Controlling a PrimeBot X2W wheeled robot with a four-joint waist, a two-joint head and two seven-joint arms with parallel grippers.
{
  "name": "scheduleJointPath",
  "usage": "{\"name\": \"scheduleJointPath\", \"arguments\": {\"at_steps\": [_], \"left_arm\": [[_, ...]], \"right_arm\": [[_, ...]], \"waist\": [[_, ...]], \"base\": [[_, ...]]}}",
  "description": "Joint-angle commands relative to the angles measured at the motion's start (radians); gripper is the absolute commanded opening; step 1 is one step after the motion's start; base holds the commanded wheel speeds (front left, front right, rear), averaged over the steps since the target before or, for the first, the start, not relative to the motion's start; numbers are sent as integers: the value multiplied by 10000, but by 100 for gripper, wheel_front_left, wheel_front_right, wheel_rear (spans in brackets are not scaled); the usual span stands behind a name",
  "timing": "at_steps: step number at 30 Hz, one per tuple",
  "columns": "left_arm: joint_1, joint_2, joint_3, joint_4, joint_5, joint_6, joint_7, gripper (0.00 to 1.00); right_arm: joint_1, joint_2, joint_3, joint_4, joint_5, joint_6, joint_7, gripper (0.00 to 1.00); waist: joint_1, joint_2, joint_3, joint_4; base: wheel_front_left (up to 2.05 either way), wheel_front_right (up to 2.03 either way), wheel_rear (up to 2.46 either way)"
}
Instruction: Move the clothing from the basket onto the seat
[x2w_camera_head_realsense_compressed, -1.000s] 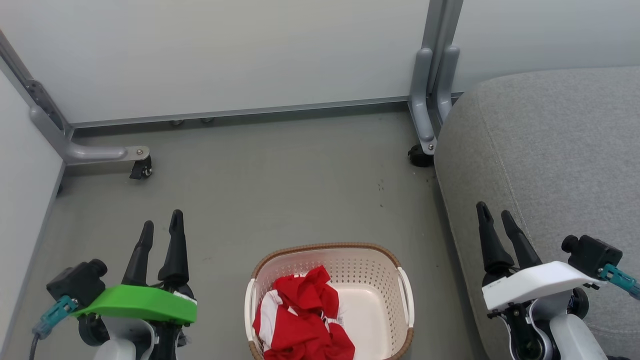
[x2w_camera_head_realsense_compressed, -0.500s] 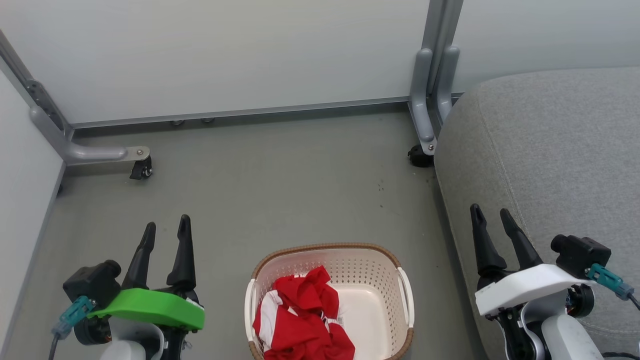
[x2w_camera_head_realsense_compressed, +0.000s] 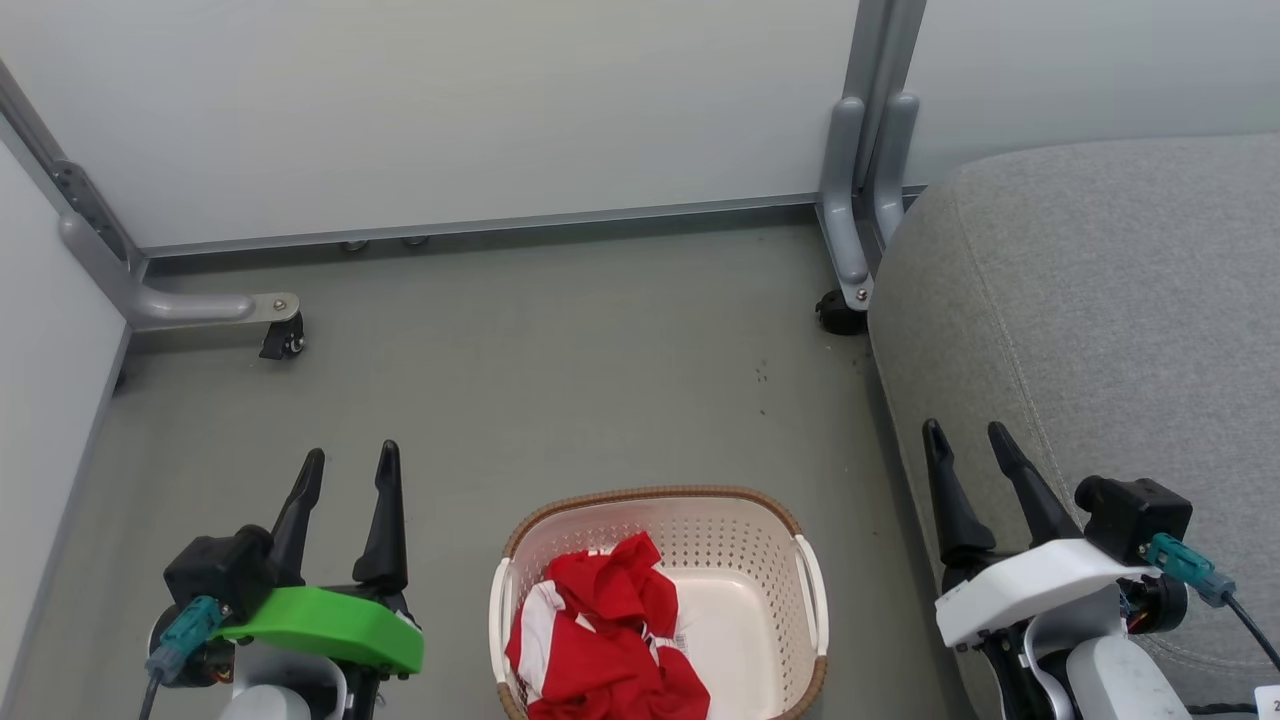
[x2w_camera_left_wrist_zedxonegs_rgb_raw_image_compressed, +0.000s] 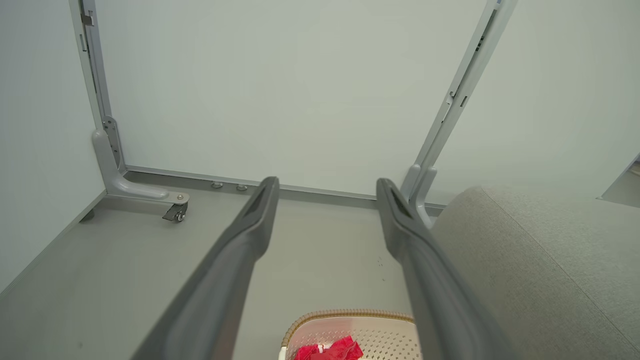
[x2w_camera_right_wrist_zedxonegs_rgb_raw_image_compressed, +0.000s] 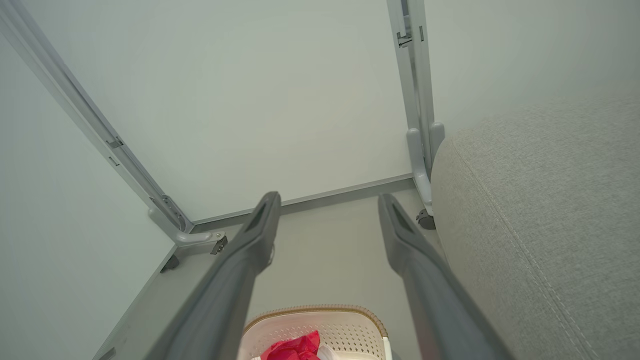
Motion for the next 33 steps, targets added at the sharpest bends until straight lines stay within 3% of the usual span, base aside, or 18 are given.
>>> {"name": "scheduleJointPath", "arguments": {"at_steps": [1, 33], "left_arm": [[22, 60, 14, -4, 284, -40, -112, 100], [170, -77, -8, 613, 2423, -45, -730, 100]], "right_arm": [[23, -10, 0, -79, -277, 5, -69, 100], [250, 57, 12, -215, -2311, 6, -263, 100]], "waist": [[0, 0, 1, 0], [0, 0, -15, -20]], "base": [[0, 0, 0], [0, 0, 0]]}}
